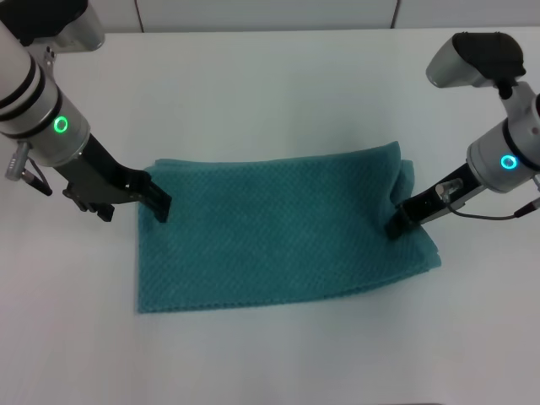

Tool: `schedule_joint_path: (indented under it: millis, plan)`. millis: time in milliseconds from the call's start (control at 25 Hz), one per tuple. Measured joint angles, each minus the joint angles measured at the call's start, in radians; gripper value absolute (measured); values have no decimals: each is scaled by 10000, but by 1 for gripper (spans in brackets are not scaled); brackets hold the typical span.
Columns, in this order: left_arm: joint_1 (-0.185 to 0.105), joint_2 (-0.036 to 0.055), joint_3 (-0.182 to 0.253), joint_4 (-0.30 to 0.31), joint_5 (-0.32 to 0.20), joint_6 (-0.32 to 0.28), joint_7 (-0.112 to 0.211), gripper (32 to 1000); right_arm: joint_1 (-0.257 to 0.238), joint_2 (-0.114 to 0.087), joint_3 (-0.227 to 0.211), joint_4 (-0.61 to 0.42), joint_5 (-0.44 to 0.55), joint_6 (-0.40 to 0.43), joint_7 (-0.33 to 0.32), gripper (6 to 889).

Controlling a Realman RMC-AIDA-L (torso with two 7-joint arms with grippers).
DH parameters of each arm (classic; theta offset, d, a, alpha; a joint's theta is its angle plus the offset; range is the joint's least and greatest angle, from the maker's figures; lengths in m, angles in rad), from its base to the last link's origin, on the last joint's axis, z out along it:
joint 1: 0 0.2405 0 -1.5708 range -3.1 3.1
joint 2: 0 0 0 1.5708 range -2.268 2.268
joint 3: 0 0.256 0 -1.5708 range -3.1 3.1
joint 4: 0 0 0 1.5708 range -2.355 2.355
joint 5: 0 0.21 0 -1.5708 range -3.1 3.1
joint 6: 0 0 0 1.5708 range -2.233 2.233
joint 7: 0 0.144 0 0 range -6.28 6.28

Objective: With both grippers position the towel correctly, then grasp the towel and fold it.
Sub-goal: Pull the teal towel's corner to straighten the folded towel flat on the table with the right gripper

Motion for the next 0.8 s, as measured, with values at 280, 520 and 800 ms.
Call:
schedule_joint_path:
  millis: [280,520,800]
  plan:
    - [0,0,0,0,4,0,0,891,0,16,-2,1,75,-297,-197,99]
    - [-2,0,0,-3,4,0,0,891,0,15,-85,71,277,-413,-264,100]
    - [-12,0,0,-4,4,0,0,891,0,16,-123,112,367,-532,-331,100]
